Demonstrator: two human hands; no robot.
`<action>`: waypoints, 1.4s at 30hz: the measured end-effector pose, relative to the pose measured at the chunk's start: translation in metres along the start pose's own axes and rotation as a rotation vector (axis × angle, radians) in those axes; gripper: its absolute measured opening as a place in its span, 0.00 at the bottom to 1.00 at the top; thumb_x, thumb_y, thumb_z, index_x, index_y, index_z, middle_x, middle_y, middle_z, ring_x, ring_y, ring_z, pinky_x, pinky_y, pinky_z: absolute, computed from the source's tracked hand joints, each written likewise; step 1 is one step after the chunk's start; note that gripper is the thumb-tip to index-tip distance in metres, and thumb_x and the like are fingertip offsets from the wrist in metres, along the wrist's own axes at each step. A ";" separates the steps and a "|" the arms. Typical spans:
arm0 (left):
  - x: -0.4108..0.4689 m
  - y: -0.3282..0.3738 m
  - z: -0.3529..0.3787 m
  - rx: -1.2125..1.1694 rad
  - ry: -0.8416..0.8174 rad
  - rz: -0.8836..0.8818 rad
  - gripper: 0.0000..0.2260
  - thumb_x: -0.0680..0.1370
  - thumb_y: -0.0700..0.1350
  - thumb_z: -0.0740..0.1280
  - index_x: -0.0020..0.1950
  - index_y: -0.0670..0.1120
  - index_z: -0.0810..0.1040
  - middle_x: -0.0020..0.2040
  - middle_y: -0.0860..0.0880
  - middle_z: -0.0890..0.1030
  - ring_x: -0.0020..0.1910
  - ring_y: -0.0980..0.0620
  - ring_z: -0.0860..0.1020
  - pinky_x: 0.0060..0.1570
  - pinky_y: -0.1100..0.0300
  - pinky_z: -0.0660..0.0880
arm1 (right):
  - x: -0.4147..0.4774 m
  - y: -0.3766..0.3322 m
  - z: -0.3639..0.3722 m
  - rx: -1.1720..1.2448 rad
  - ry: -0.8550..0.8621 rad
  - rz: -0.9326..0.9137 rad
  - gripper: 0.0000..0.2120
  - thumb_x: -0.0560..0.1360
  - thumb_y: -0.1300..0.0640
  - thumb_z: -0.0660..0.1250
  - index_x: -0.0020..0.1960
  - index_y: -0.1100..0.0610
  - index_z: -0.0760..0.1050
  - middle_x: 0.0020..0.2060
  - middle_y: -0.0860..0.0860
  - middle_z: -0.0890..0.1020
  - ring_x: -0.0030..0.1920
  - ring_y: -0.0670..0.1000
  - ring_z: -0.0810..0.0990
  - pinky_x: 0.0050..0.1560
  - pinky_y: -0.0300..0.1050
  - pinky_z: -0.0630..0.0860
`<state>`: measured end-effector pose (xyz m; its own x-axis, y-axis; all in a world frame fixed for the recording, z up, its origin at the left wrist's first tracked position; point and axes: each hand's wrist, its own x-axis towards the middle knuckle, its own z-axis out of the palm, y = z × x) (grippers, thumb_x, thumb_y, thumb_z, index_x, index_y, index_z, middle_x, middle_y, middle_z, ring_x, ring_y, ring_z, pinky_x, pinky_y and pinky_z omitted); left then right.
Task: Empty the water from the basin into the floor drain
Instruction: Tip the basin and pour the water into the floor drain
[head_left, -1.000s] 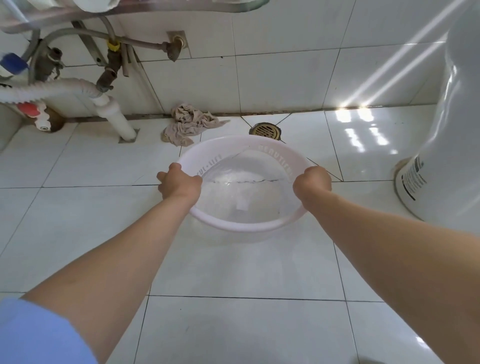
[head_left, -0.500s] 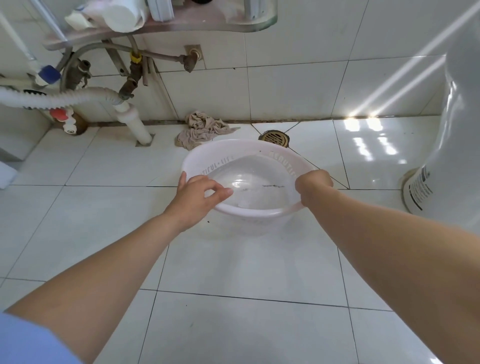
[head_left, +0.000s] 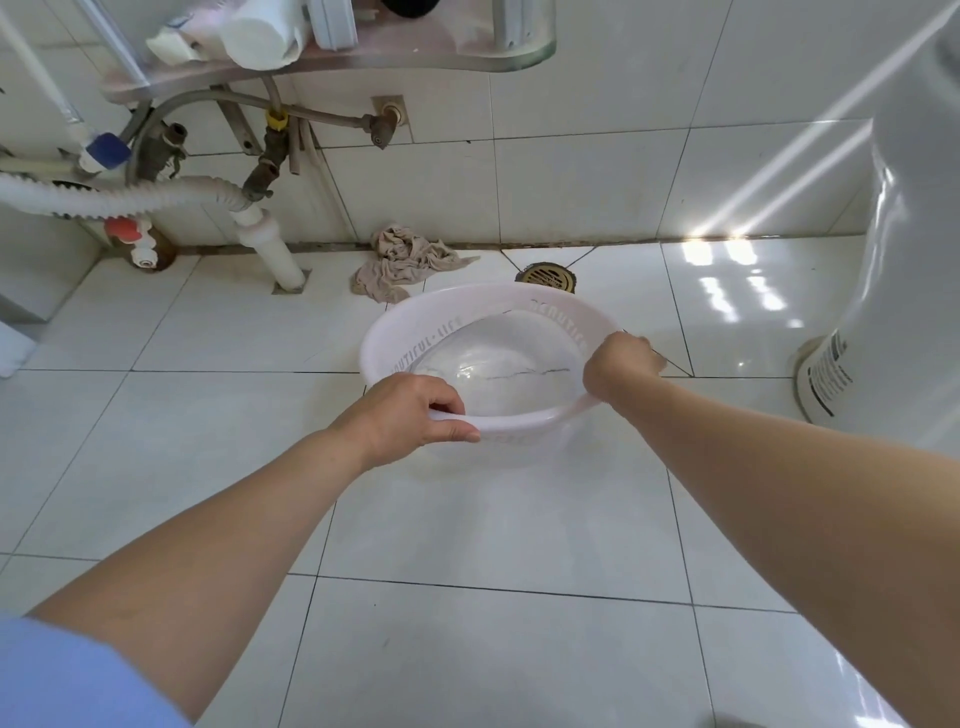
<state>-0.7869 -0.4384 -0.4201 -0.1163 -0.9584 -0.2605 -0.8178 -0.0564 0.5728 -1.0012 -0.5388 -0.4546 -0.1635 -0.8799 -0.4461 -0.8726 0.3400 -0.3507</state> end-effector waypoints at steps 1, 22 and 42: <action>0.000 0.001 0.000 0.009 -0.006 0.013 0.12 0.68 0.55 0.73 0.42 0.48 0.82 0.43 0.51 0.81 0.45 0.51 0.76 0.44 0.61 0.70 | -0.006 -0.001 0.000 -0.129 0.050 -0.067 0.18 0.75 0.63 0.59 0.64 0.61 0.69 0.65 0.58 0.68 0.66 0.61 0.66 0.60 0.51 0.70; 0.009 0.010 -0.029 0.299 0.068 0.126 0.13 0.76 0.53 0.64 0.53 0.46 0.77 0.50 0.51 0.79 0.50 0.51 0.72 0.46 0.61 0.67 | -0.072 -0.004 -0.010 -0.335 -0.079 -0.959 0.19 0.80 0.58 0.57 0.70 0.58 0.63 0.58 0.59 0.71 0.59 0.59 0.71 0.57 0.55 0.73; 0.044 0.035 -0.068 0.463 0.116 0.107 0.12 0.81 0.49 0.56 0.53 0.43 0.75 0.49 0.48 0.77 0.47 0.51 0.67 0.48 0.63 0.56 | -0.058 -0.033 -0.032 -0.136 0.090 -0.856 0.14 0.79 0.62 0.57 0.64 0.62 0.71 0.57 0.59 0.73 0.58 0.58 0.73 0.52 0.43 0.67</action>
<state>-0.7828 -0.5019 -0.3587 -0.1714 -0.9784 -0.1154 -0.9725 0.1493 0.1789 -0.9771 -0.5100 -0.3912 0.5426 -0.8399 -0.0055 -0.7588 -0.4874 -0.4320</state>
